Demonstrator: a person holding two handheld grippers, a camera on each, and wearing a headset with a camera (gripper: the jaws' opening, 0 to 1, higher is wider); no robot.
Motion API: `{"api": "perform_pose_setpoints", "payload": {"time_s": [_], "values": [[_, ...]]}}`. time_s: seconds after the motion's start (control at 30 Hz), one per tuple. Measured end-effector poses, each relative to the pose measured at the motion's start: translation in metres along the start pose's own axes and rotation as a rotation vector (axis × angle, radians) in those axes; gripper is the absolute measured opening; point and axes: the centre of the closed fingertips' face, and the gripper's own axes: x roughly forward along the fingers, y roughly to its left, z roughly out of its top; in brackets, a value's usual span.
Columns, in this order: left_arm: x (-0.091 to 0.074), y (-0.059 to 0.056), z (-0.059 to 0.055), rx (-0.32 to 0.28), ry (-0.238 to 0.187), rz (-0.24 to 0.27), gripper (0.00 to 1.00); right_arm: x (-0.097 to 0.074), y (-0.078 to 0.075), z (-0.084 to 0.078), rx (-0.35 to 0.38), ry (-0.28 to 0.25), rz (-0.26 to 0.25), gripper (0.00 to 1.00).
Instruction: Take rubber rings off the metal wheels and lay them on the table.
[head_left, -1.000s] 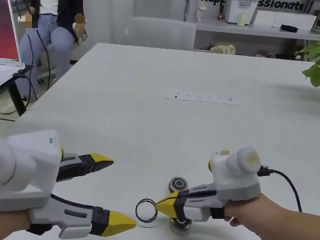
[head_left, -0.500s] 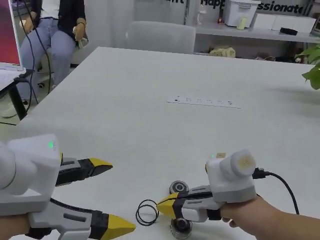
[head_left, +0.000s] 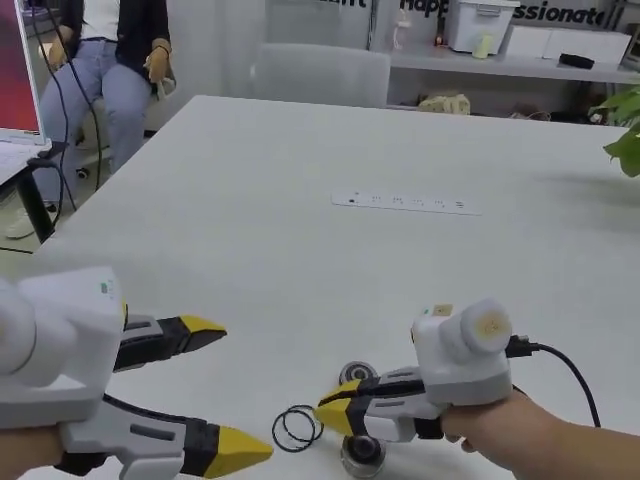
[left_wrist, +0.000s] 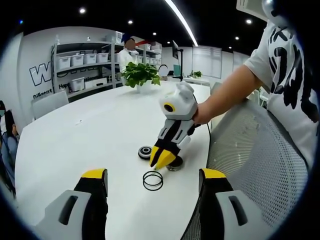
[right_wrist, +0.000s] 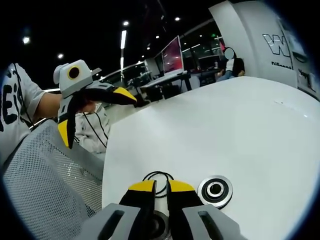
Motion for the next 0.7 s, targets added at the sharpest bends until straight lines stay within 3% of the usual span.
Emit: {"api": "perform_pose_setpoints", "payload": {"time_s": [0.37, 0.7], "values": [[-0.001, 0.003, 0.002, -0.002, 0.001, -0.001, 0.72, -0.004, 0.008, 0.015, 0.002, -0.057, 0.024, 0.13], [0.003, 0.007, 0.009, 0.002, -0.009, -0.003, 0.7, -0.016, 0.005, 0.032, 0.002, -0.117, 0.014, 0.17]]}}
